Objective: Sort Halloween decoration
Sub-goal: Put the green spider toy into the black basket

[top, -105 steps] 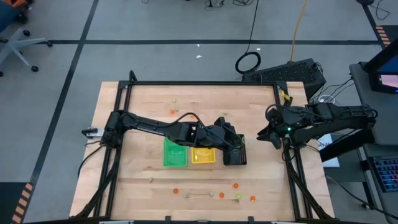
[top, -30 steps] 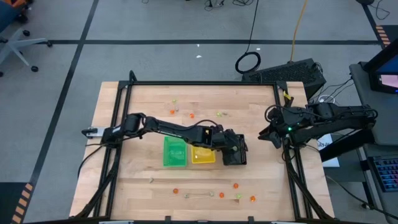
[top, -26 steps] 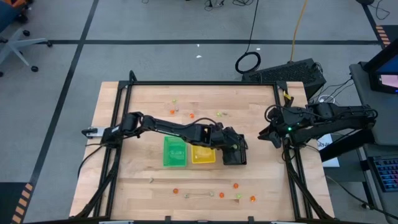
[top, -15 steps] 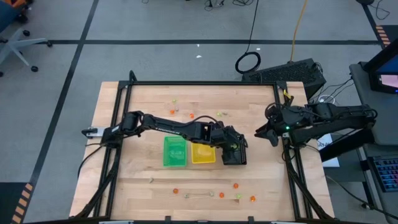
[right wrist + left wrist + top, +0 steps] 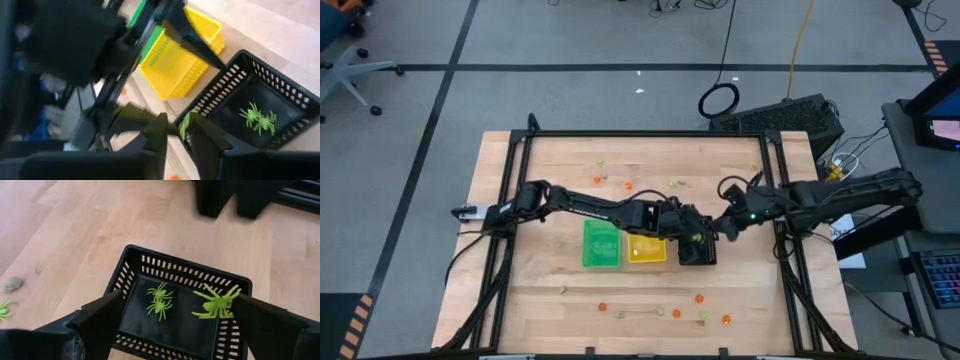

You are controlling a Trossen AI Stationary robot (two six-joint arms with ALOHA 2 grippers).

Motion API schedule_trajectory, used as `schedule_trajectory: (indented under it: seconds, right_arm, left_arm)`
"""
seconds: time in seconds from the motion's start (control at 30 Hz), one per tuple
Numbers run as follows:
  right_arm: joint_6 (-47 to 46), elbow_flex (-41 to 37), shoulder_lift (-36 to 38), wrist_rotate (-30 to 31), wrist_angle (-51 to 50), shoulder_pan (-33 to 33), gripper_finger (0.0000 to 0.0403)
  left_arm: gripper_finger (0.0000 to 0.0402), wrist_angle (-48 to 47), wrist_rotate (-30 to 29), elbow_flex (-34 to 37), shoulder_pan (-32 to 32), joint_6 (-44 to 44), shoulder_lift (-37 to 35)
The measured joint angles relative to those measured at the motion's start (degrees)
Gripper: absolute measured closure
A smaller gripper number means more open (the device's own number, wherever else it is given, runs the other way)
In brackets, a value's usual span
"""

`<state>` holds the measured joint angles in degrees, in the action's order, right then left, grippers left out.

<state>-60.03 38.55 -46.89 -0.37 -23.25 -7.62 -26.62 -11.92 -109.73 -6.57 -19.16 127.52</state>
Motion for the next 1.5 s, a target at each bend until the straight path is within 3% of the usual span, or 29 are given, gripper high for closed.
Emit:
schedule_trajectory:
  seconds: [0.27,1.0,1.27,1.5]
  right_arm:
    - [-3.8,-7.0,-0.1,-1.4,13.2,0.0,0.0396]
    - [-1.9,-7.5,-8.5,-2.8,11.5,0.0,0.0403]
    - [-2.1,-7.5,-4.2,-4.4,8.9,0.0,0.0403]
    - [-2.6,-7.5,3.6,-5.4,-2.0,-6.4,0.0403]
  left_arm:
    - [0.0033,0.4,-2.7,0.0,-0.7,-0.4,0.0]
    - [0.0033,3.6,-4.9,0.0,-0.4,-1.2,0.0]
    - [0.0033,2.4,-4.7,0.0,-1.7,-1.5,-0.6]
    - [0.0033,-10.9,-4.7,0.1,-2.7,-5.0,-6.6]
